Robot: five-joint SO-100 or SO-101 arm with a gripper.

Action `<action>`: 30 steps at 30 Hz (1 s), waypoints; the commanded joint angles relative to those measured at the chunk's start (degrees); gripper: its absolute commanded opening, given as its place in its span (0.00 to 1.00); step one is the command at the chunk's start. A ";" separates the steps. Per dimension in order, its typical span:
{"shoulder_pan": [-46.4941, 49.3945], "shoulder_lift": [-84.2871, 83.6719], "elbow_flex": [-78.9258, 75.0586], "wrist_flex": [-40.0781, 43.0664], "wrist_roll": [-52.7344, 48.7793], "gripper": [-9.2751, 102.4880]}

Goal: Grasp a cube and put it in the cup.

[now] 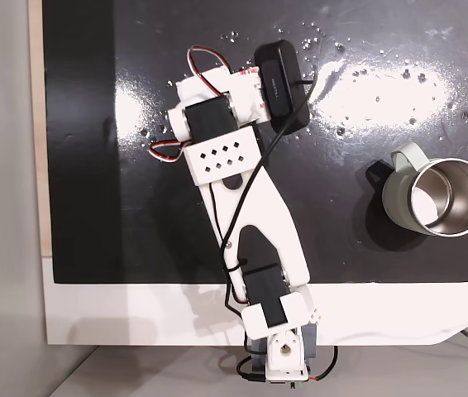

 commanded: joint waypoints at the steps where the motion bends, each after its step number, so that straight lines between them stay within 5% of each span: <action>1: 2.90 5.27 -3.08 0.62 0.53 0.12; 30: 37.00 14.06 -19.95 18.19 -1.05 0.11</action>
